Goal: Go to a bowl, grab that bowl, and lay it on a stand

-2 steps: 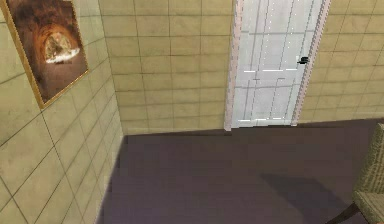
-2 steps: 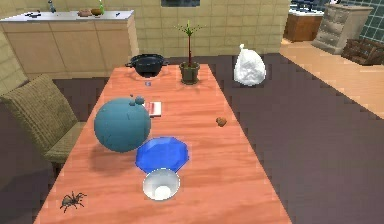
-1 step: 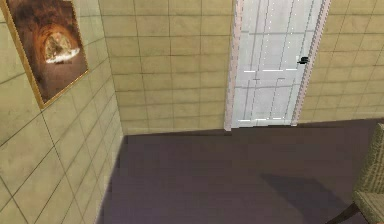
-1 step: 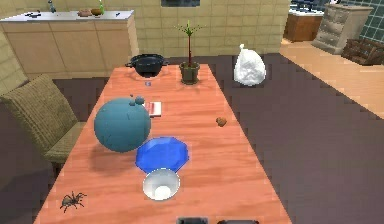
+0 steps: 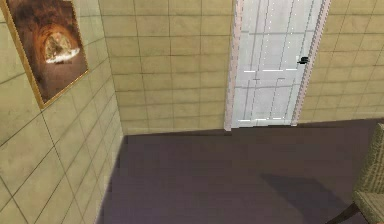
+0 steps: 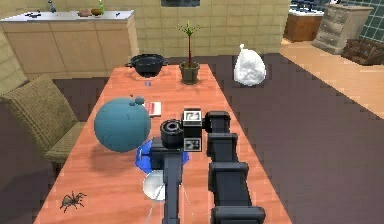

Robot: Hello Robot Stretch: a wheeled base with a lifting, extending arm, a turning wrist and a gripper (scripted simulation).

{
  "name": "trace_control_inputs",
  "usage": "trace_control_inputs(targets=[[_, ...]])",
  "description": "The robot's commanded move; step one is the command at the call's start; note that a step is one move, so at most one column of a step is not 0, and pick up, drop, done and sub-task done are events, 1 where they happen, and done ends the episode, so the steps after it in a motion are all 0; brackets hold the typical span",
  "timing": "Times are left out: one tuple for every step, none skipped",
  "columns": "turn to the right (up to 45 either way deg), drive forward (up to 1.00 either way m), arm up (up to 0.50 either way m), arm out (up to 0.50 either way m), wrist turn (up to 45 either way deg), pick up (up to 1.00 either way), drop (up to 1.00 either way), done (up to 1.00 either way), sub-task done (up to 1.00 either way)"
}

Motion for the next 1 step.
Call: trace_control_inputs(targets=[[0.0, 0.0, 0.0, 0.0, 45.0, 0.0, 0.0, 0.0, 0.0]])
